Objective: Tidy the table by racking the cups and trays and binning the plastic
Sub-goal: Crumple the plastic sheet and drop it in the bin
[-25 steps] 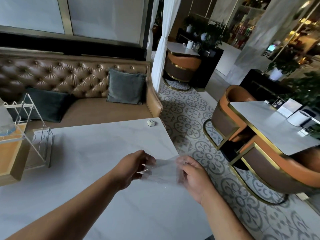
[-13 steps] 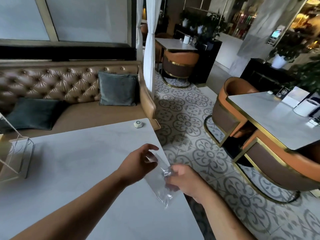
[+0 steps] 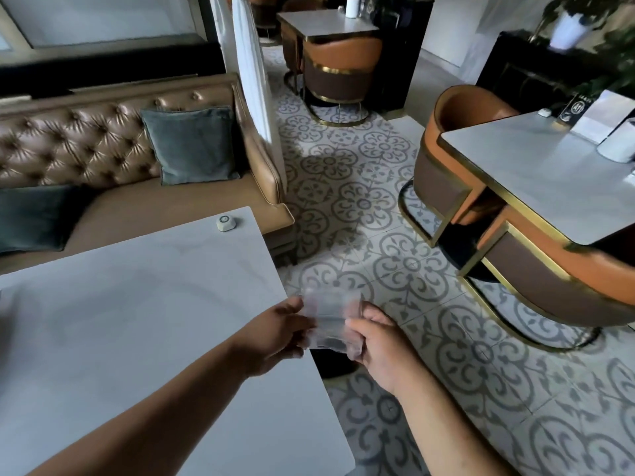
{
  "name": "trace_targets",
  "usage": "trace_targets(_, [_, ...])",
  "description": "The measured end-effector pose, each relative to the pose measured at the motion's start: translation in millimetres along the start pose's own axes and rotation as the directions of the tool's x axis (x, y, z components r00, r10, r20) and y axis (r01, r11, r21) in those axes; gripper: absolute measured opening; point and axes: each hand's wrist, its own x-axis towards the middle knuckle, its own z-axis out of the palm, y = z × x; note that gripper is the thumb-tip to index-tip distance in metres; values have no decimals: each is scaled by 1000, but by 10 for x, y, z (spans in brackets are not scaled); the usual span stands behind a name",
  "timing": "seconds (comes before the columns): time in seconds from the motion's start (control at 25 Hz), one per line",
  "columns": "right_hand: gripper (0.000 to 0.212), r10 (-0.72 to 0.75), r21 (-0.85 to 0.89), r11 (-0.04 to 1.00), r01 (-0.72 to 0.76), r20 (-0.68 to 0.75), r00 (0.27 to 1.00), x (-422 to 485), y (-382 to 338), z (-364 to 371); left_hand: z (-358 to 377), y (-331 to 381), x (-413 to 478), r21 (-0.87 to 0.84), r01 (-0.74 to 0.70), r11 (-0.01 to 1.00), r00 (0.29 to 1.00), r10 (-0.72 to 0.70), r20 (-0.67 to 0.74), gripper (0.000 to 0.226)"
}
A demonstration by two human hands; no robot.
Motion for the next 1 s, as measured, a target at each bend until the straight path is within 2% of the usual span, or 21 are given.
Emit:
trace_targets(0.08, [37, 30, 71, 997, -30, -7, 1000, 125, 70, -120, 51, -50, 127, -29, 10, 1000, 1000, -9, 17, 18])
trace_targets(0.2, [46, 98, 40, 994, -98, -20, 995, 298, 193, -296, 17, -125, 336, -65, 79, 995, 996, -81, -33, 32])
trace_targets(0.28, [44, 125, -83, 988, -127, -23, 992, 383, 252, -370, -41, -189, 447, 131, 79, 988, 995, -70, -70, 21])
trace_targets(0.32, [29, 94, -238, 966, -103, -48, 994, 424, 278, -402, -66, -221, 498, 256, 61, 965, 996, -42, -77, 16])
trace_targets(0.36, [17, 59, -417, 906, -70, -40, 997, 461, 293, -414, -90, -256, 561, 383, 33, 923, 997, -4, -75, 22])
trace_targets(0.44, [40, 64, -723, 691, -24, 28, 998, 584, 366, -410, -113, -345, 712, 607, -21, 795, 996, 69, -56, 29])
trace_targets(0.48, [35, 61, -810, 587, 18, 66, 996, 650, 397, -381, -121, -393, 798, 693, -46, 719, 994, 98, -36, 29])
trace_targets(0.56, [10, -30, -917, 388, 92, 87, 996, 816, 482, -301, -164, -504, 962, 792, -92, 604, 986, 168, -14, 26])
trace_targets(0.64, [12, -191, -966, 251, 66, 18, 981, 1014, 617, -300, -319, -690, 1106, 856, -67, 513, 953, 288, -98, 27])
trace_targets(0.68, [16, -262, -969, 244, 27, -39, 964, 1110, 681, -321, -450, -823, 1170, 894, 21, 449, 928, 325, -185, 36])
trace_targets(0.72, [18, -311, -964, 265, -4, -89, 946, 1204, 751, -349, -602, -965, 1215, 913, 164, 374, 911, 296, -286, 51])
trace_targets(0.8, [14, -344, -946, 317, -72, -185, 920, 1401, 918, -394, -893, -1265, 1289, 892, 382, 243, 891, 160, -425, 73])
trace_targets(0.88, [12, -373, -926, 357, -124, -262, 890, 1619, 1105, -449, -1116, -1526, 1376, 884, 429, 189, 875, 155, -458, 80])
trace_targets(1.0, [19, -389, -888, 414, -198, -370, 844, 1951, 1467, -567, -1320, -1711, 1545, 884, 431, 180, 835, 292, -466, 89])
